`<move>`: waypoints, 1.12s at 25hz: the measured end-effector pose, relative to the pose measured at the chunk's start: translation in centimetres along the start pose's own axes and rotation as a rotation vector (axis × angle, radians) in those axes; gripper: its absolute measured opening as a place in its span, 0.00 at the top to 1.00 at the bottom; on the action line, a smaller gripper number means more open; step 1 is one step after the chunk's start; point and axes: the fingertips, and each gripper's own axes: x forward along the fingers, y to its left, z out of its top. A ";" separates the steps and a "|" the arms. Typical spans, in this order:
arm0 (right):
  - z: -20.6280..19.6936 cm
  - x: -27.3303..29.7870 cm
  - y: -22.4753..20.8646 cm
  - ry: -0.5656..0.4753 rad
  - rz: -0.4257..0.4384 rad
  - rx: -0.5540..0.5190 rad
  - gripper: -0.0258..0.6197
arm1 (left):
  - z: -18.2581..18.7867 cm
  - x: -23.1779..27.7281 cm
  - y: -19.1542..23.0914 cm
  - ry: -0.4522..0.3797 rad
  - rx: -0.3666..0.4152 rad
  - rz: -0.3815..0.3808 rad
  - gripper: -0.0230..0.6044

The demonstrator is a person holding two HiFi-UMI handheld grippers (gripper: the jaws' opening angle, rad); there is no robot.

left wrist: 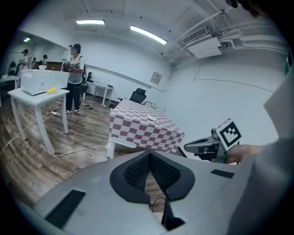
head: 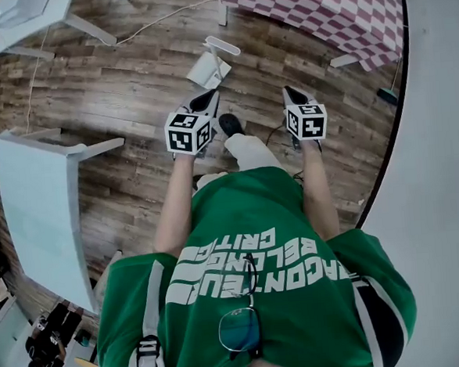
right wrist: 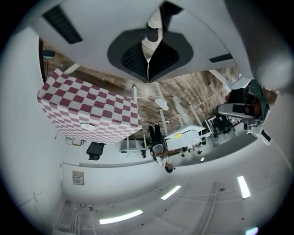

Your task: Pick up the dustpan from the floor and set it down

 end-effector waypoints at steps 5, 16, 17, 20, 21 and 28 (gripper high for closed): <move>3.8 4.0 3.1 -0.005 0.115 -0.111 0.95 | 0.5 -1.9 3.0 -0.031 -0.034 0.087 0.96; 10.3 14.5 9.8 0.118 0.299 -0.418 0.76 | 1.2 -3.5 4.8 -0.066 -0.064 0.208 0.96; 10.5 15.5 10.3 0.134 0.306 -0.448 0.75 | 1.2 -3.7 5.1 -0.072 -0.072 0.225 0.96; 11.1 18.7 11.0 0.173 0.296 -0.519 0.69 | 1.2 -4.3 6.4 -0.091 -0.099 0.274 0.96; 11.2 19.8 11.2 0.188 0.290 -0.537 0.66 | 1.3 -4.5 6.9 -0.098 -0.109 0.291 0.96; 10.1 26.5 12.7 0.361 0.325 -0.641 0.60 | 2.1 -5.9 9.6 -0.148 -0.177 0.405 0.96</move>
